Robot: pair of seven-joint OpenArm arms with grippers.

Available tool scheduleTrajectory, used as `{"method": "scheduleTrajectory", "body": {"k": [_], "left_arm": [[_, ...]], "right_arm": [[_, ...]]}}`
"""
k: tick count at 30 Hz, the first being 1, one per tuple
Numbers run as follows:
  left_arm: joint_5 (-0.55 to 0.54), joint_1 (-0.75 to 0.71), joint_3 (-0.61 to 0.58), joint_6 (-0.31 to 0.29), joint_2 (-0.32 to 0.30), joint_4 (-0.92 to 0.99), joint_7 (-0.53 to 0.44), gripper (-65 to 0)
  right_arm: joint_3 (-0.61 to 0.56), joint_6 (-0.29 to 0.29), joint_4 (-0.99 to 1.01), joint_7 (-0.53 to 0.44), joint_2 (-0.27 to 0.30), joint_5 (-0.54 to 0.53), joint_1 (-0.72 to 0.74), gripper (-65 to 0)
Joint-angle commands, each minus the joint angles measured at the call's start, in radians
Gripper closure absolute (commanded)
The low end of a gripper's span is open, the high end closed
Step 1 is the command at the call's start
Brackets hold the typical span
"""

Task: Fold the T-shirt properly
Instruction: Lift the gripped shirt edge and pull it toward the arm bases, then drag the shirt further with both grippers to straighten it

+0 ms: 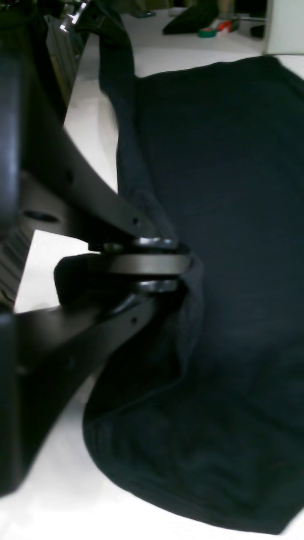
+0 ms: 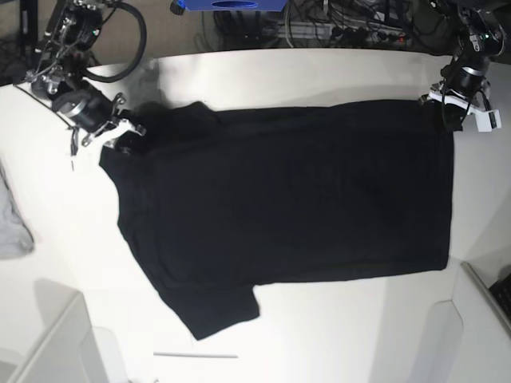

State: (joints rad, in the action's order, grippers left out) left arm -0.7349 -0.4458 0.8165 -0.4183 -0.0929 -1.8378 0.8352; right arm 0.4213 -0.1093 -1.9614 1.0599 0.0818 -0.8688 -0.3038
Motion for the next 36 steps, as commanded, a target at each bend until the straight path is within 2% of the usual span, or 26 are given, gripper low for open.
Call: {"method": "scheduleTrajectory", "body": {"k": [1,3,7,11,22,29,36], "left_arm": [[-0.016,0.009,0.005,-0.003,-0.015,-0.013,-0.018,0.0],[-0.016,0.022,0.005,0.003,-0.015,-0.012,-0.018,0.0],[-0.016,0.048,0.005,0.006,-0.015,-0.010,-0.018,0.0],[-0.016,0.054,0.005,0.071,-0.017,-0.010,-0.018,0.0],[-0.015,0.123,0.005,0.075,-0.018,0.057,-0.018,0.0],[0.123,0.209,0.004,0.075,-0.023,0.091,-0.018,0.0],[0.140,0.261,-0.036,0.075,-0.032,0.166,-0.018,0.0]], "right_arm": [[0.003,0.020,-0.013,-0.016,0.008,-0.017,0.019,0.0],[0.000,0.047,-0.013,-0.014,0.008,-0.017,0.044,0.0],[-0.002,0.059,0.017,-0.013,0.009,-0.017,0.096,0.0],[-0.002,0.059,0.073,0.019,0.020,-0.017,0.137,0.0],[-0.003,0.059,0.178,0.024,0.022,-0.017,0.213,0.0],[-0.003,0.059,0.273,0.024,0.022,-0.017,0.286,0.0],[-0.005,0.059,0.366,0.019,0.023,-0.016,0.338,0.0]]}}
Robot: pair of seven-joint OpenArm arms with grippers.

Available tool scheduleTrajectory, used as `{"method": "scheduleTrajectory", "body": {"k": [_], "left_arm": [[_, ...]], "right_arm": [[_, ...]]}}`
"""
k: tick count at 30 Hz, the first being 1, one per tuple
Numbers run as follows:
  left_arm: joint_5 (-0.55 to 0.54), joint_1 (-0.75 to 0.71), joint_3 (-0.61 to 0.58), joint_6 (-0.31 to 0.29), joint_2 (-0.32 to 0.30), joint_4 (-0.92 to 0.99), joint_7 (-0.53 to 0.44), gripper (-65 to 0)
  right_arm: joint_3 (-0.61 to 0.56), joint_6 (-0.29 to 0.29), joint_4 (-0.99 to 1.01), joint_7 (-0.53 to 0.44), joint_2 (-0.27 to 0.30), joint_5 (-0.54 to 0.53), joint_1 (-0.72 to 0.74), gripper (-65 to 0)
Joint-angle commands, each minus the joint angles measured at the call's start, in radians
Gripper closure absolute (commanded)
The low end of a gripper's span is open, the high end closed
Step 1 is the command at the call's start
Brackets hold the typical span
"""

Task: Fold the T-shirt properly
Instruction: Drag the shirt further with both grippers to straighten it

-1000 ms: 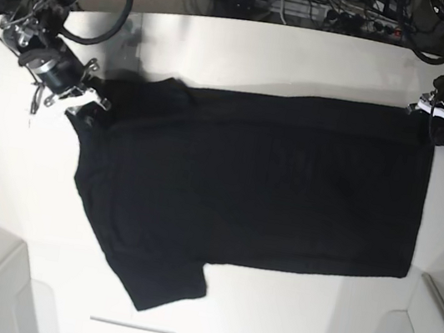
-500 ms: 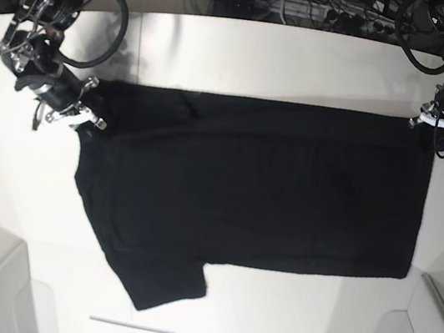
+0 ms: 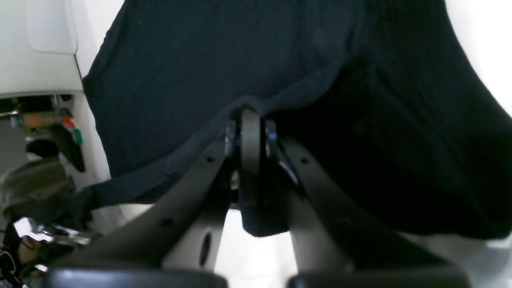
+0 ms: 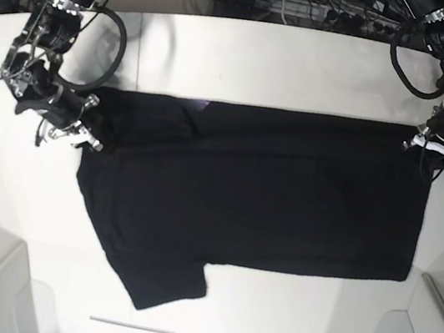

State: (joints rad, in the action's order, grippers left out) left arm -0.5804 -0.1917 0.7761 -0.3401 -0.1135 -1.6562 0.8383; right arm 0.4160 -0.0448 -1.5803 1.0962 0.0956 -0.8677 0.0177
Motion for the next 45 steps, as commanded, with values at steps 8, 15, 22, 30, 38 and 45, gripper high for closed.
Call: {"method": "scheduleTrajectory", "body": {"k": [8,15,22,30,38,45], "left_arm": [[0.004,0.051,-0.011,-0.003,-0.012,0.046,-0.021,0.0],[0.110,0.099,-0.013,-0.006,-0.004,0.052,-0.021,0.0],[0.115,0.125,-0.013,-0.004,-0.008,0.069,-0.021,0.0],[0.115,0.126,-0.010,-0.004,-0.010,0.087,-0.026,0.0],[0.110,0.126,-0.002,-0.004,-0.010,0.081,-0.029,-31.1],[0.104,0.128,0.024,-0.009,-0.010,0.054,-0.030,-47.4]], "right_arm": [[0.001,-0.005,0.033,-0.020,0.010,-0.014,0.044,0.0],[0.002,-0.008,0.033,-0.020,-0.015,0.118,0.067,0.0],[0.004,-0.008,0.034,-0.020,-0.023,0.150,0.078,0.0],[0.004,-0.005,0.047,-0.020,-0.023,0.149,0.081,-2.3],[0.010,-0.004,0.039,-0.061,-0.023,0.149,0.070,-27.2],[0.010,0.007,-0.065,-0.201,-0.023,0.149,-0.042,-27.0]]}}
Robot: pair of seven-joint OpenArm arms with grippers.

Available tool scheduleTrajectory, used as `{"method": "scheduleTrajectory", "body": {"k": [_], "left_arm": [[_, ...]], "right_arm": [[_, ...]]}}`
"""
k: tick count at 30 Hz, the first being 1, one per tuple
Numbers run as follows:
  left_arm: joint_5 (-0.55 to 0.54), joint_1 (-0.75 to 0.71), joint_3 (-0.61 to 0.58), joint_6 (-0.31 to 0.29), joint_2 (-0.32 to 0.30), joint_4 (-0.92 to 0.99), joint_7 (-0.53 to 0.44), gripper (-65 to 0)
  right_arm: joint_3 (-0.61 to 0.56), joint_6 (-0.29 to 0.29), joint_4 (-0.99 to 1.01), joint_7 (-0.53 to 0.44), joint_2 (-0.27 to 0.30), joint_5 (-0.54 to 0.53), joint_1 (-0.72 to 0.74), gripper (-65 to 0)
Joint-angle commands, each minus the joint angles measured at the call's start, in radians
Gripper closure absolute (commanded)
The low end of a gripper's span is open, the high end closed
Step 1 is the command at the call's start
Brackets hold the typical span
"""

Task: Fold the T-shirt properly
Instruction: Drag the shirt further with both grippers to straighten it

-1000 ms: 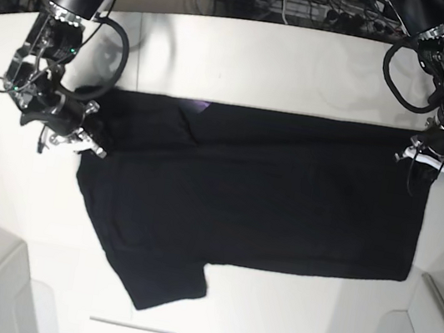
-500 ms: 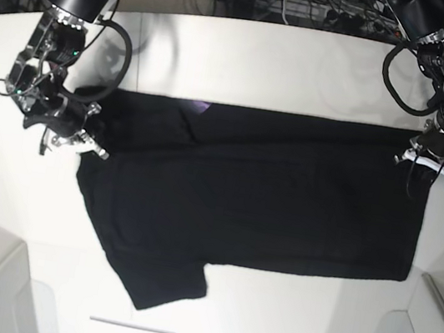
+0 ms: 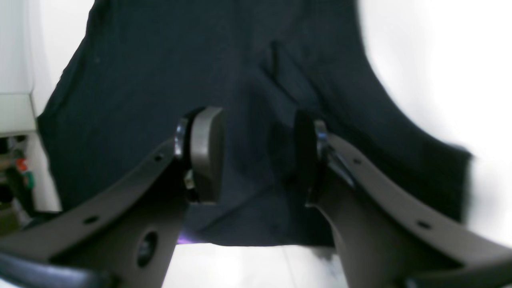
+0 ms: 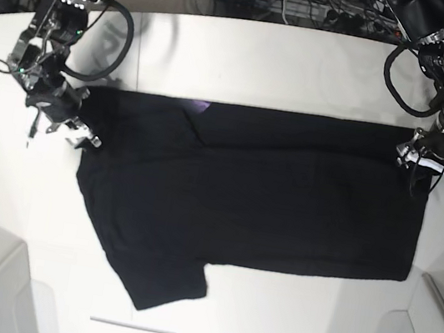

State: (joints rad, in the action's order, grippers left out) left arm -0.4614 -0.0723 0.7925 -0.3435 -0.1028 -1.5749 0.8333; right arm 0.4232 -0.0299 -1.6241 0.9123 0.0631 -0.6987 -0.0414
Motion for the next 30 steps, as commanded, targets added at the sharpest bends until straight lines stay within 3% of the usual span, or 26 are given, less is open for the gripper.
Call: {"method": "scheduleTrajectory", "body": {"k": [1,3,7,11,16,19,27,30], "left_arm": [[-0.015,0.007,0.040,-0.007,-0.016,-0.046,-0.025,-47.6],[-0.017,0.006,0.114,-0.027,-0.010,-0.080,-0.025,-47.7],[-0.017,-0.007,0.247,-0.142,0.008,-0.114,-0.018,-47.4],[-0.017,-0.082,0.285,-0.214,0.024,-0.106,-0.022,-47.4],[-0.017,-0.126,0.288,-0.231,0.042,-0.048,-0.024,-47.4],[-0.017,-0.126,0.288,-0.263,0.042,0.017,-0.024,-47.4],[-0.010,-0.113,0.281,-0.283,0.039,0.084,-0.025,-47.2],[-0.003,-0.080,0.279,-0.280,0.039,0.115,-0.025,-47.2]], "right_arm": [[0.003,0.018,-0.057,-0.040,0.010,-0.020,-0.013,-27.0],[-0.001,0.087,-0.135,-0.092,0.010,-0.022,-0.076,-27.0],[-0.002,0.181,-0.284,-0.172,0.008,-0.028,-0.208,-27.6],[0.004,0.181,-0.330,-0.190,-0.029,-0.028,-0.309,-28.2],[0.009,0.181,-0.301,-0.195,-0.108,-0.026,-0.355,-41.7],[0.045,0.181,-0.247,-0.195,-0.148,-0.023,-0.337,-44.3],[0.124,0.176,-0.087,-0.195,-0.148,-0.020,-0.249,-44.1],[0.119,0.176,-0.057,-0.195,-0.121,-0.020,-0.231,-44.0]]}}
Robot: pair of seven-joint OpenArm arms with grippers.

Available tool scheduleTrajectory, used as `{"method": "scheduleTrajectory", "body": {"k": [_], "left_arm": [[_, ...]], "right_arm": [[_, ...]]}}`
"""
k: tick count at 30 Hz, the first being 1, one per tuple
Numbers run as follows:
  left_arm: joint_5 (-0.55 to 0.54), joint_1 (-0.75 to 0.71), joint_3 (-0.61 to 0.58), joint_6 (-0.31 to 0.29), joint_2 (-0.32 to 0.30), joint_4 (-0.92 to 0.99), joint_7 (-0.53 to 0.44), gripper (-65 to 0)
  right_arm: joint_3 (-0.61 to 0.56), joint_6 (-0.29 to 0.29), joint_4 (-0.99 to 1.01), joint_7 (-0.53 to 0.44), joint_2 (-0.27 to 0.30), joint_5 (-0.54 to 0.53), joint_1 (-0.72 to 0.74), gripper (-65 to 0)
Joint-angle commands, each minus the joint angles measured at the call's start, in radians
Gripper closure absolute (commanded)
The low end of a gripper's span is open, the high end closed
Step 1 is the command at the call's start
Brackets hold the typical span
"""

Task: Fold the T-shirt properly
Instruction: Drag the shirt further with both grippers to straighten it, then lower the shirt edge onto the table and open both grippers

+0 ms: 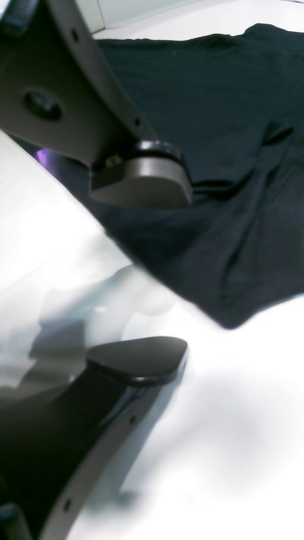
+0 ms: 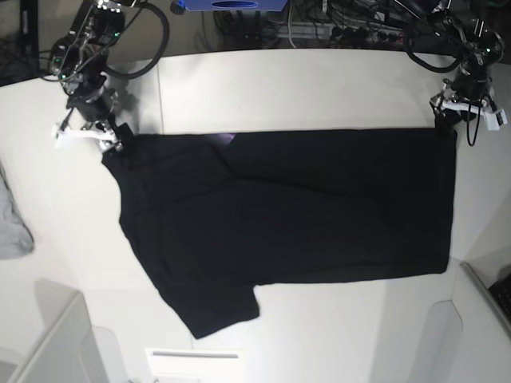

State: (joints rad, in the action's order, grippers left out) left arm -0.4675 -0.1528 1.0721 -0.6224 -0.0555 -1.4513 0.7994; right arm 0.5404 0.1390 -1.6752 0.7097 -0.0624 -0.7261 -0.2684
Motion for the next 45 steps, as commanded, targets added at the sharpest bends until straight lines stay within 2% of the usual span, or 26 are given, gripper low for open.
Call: {"method": "scheduleTrajectory", "body": {"k": [1,8,13,19,22,26,28,31,35,37,40,45], "left_arm": [[0.003,0.011,0.000,-0.001,-0.008,0.010,0.008,-47.2],[0.009,0.060,0.000,0.000,-0.007,0.057,0.008,-47.2],[0.103,0.103,-0.002,0.000,-0.004,0.062,0.008,-47.1],[0.115,0.131,-0.002,0.000,-0.002,0.093,0.008,-45.7],[0.115,0.131,-0.002,0.000,-0.005,0.113,0.008,-35.4],[0.115,0.131,-0.002,0.000,-0.005,0.119,0.008,-16.6],[0.115,0.131,-0.002,0.000,-0.005,0.119,0.008,-9.2],[0.115,0.131,-0.002,0.000,-0.008,0.119,0.010,-0.3],[0.117,0.121,-0.046,0.000,-0.010,0.119,0.012,0.0],[0.117,0.117,-0.063,0.000,-0.010,0.117,0.010,0.0],[0.117,0.117,-0.068,0.000,-0.010,0.116,0.012,0.0],[0.117,0.089,-0.069,0.000,-0.016,0.106,0.013,0.0]], "right_arm": [[0.002,0.007,0.007,0.008,0.006,0.006,0.007,-44.0],[0.002,0.007,0.050,0.008,0.009,0.007,0.030,-44.0],[0.002,0.007,0.091,0.008,0.011,0.007,0.054,-44.0],[0.002,0.007,0.093,0.008,0.011,0.009,0.070,-44.0],[0.002,0.007,0.093,0.008,0.011,0.009,0.073,-44.0],[0.001,0.007,0.093,0.009,0.011,0.009,0.073,-43.2],[0.001,0.007,0.103,0.009,0.011,0.009,0.073,-38.1],[0.007,0.007,0.145,0.009,0.013,0.009,0.091,-26.1],[0.001,0.004,0.206,0.009,0.045,0.001,0.105,-10.4],[0.010,-0.026,0.220,0.009,0.045,0.001,0.114,-1.8],[0.011,-0.083,0.215,0.009,0.046,0.001,0.110,0.0],[0.011,-0.085,0.211,0.012,0.046,0.001,0.088,0.0]]}}
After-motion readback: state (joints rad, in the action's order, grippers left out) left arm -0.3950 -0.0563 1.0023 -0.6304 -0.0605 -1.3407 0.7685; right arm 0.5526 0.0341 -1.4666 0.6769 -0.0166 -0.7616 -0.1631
